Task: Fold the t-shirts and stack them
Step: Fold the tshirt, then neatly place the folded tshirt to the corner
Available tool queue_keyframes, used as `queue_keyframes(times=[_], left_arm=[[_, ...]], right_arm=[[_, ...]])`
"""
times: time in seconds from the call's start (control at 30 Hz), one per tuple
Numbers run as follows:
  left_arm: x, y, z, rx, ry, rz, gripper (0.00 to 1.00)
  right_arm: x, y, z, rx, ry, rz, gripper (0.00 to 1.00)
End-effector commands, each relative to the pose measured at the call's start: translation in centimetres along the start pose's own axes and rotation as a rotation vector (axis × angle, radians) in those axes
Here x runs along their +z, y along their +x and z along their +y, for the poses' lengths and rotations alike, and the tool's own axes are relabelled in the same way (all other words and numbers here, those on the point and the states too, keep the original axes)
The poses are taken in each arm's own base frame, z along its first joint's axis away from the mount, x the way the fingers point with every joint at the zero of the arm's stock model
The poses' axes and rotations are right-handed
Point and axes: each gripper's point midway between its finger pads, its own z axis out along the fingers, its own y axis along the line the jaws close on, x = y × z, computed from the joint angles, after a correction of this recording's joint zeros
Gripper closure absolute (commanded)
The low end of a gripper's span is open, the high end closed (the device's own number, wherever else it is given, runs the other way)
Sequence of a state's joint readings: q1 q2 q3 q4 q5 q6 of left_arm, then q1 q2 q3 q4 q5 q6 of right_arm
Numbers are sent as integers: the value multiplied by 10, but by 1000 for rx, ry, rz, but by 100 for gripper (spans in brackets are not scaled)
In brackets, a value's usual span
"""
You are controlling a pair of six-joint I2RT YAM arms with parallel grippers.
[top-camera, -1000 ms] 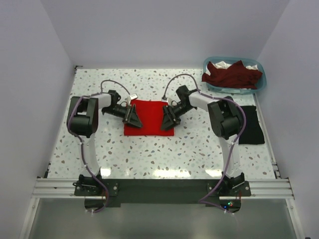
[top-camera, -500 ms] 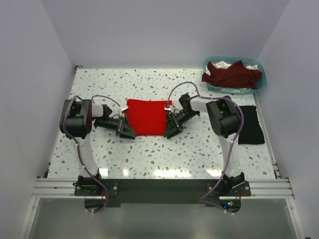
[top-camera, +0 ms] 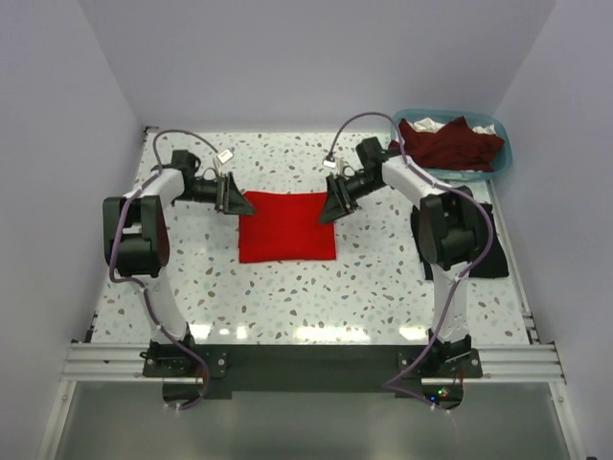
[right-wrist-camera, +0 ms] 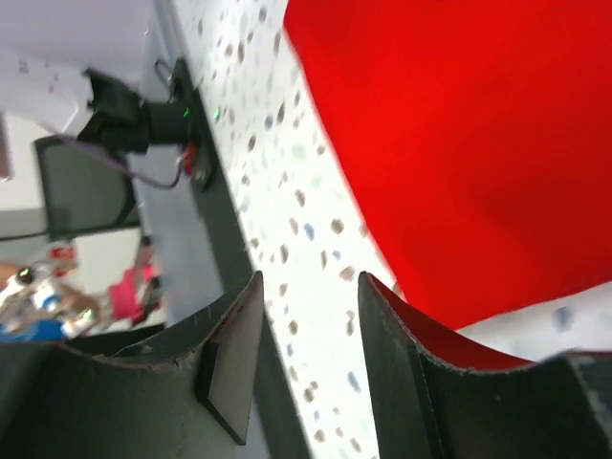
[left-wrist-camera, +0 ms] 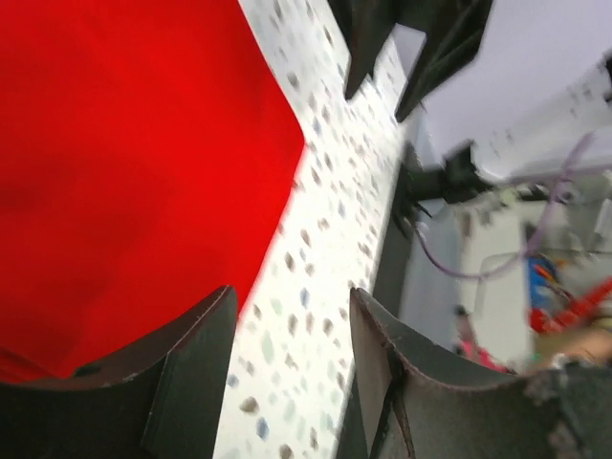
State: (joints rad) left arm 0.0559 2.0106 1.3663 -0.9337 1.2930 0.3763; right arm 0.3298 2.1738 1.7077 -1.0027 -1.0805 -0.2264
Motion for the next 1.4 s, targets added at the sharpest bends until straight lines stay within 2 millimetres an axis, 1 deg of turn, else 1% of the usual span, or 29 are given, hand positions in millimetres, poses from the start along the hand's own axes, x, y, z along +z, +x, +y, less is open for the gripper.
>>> queue_keyframes(times=[0.0,0.03,0.07,0.1,0.17,0.23,0.4,0.53,0.63,0.73,0.77,0.8,0.83,0.87,0.9,0.93,0.97,1.0,1.03,1.07,1.1,1.13,1.17,1.2,1.23,1.27,1.3,1.33,1.37], left_arm=[[-4,-82,-9,82,-107,-177,44],[-3,-107,0,196,-127,-262,43],[-2,-116,0,172,-120,-286,42],[3,-129,18,107,-131,-303,42],[18,-136,41,48,-122,-310,45],[20,-151,49,84,-132,-361,45],[29,-137,100,-64,-159,-371,46],[11,-119,132,-142,-200,-386,47],[-7,-117,144,-155,-241,-409,47],[-28,-132,125,-80,-258,-442,46],[-38,-144,107,32,-282,-449,45],[-44,-152,94,94,-298,-451,43],[-45,-154,81,131,-308,-442,43],[-54,-165,58,250,-346,-455,41],[-56,-166,49,299,-377,-453,40],[-44,-157,38,321,-393,-410,39],[-45,-160,22,488,-465,-382,38],[-36,-151,18,555,-507,-332,38],[-3,-132,6,621,-503,-235,37],[-2,-132,-6,771,-576,-211,36],[12,-110,-1,804,-596,-158,36],[37,-102,-25,918,-571,-135,35],[45,-97,-25,1008,-612,-102,35],[58,-78,-21,1044,-614,-54,35],[85,-65,-34,1136,-575,-21,35],[91,-62,-37,1233,-597,2,35],[101,-45,-32,1272,-591,42,36],[125,-37,-47,1369,-546,46,37],[132,-32,-44,1452,-561,88,38]], right_arm=[[-14,-84,-2,-83,82,-257,53],[-11,-95,-13,-89,91,-281,53],[-15,-119,-19,-133,129,-327,55],[-3,-121,-45,-82,133,-312,57],[-3,-146,-55,-85,144,-368,58],[6,-152,-78,-79,156,-379,59],[13,-147,-115,-10,158,-374,61],[11,-135,-143,46,166,-371,63],[0,-133,-147,60,167,-382,63],[-24,-148,-110,-10,166,-425,59],[-32,-149,-103,-1,171,-443,56],[-51,-159,-72,-48,172,-489,48],[-61,-165,-59,-74,176,-525,46],[-65,-156,-60,-15,194,-541,45],[-74,-156,-50,-20,213,-569,44],[-92,-156,-24,-51,240,-615,43],[-95,-141,-33,11,295,-631,41],[-101,-134,-32,27,331,-652,37],[-115,-127,-13,13,357,-688,36],[-112,-107,-24,67,378,-675,35],[-116,-99,-28,87,423,-689,34],[-121,-81,-23,115,458,-694,34],[-125,-74,-26,140,483,-709,33],[-131,-68,-30,162,527,-729,32],[-129,-50,-39,216,565,-709,32],[-134,-45,-34,221,584,-725,32],[-135,-39,-35,235,604,-727,31],[-136,-25,-46,277,656,-725,30],[-140,-22,-42,279,663,-745,30]])
